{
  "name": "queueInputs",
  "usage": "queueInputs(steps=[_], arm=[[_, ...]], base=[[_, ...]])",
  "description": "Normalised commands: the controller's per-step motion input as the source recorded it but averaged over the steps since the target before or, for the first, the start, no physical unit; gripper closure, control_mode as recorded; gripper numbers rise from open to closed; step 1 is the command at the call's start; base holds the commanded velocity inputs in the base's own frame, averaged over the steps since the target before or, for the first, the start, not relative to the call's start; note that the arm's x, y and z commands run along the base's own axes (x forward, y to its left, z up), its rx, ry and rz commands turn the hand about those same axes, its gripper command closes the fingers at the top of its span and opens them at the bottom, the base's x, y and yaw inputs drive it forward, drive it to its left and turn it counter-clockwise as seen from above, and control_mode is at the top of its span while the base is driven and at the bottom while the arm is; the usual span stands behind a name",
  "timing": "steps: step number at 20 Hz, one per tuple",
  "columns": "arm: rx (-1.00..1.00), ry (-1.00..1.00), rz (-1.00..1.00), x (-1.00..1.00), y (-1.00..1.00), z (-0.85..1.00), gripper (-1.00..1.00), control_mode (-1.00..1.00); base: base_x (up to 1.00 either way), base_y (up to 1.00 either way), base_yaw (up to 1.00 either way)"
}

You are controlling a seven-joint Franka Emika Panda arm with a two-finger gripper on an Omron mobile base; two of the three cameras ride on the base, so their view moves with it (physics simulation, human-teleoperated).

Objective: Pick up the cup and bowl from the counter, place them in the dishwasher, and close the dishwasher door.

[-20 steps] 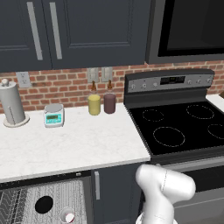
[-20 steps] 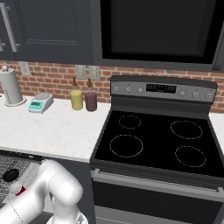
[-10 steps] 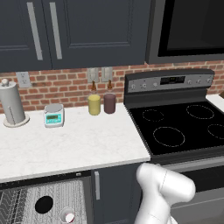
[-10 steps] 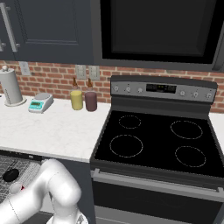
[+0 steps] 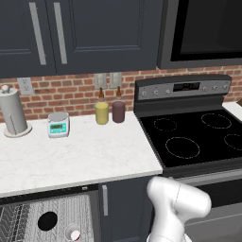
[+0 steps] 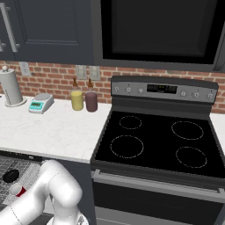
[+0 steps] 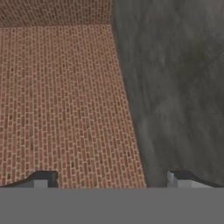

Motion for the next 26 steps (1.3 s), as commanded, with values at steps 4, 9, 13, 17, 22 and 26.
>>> queueInputs(steps=[4, 9, 13, 17, 22, 26], arm=[[0.00, 0.00, -0.22, 1.00, -0.80, -0.65, -1.00, -1.00], [-0.03, 0.00, -0.29, 1.00, -0.53, -0.73, -1.00, -1.00], [-0.03, 0.00, -0.30, 1.00, -0.45, -0.67, -1.00, -1.00], [0.00, 0.02, -0.27, 1.00, -0.41, -0.63, -1.00, -1.00], [0.00, 0.02, -0.21, 1.00, -0.22, -0.47, -1.00, -1.00], [0.00, 0.00, -0.12, 1.00, -0.03, -0.33, -1.00, -1.00]], base=[[0.00, 0.00, 0.00], [0.00, 0.00, 0.00], [0.00, 0.00, 0.00], [0.00, 0.00, 0.00], [0.00, 0.00, 0.00], [0.00, 0.00, 0.00]])
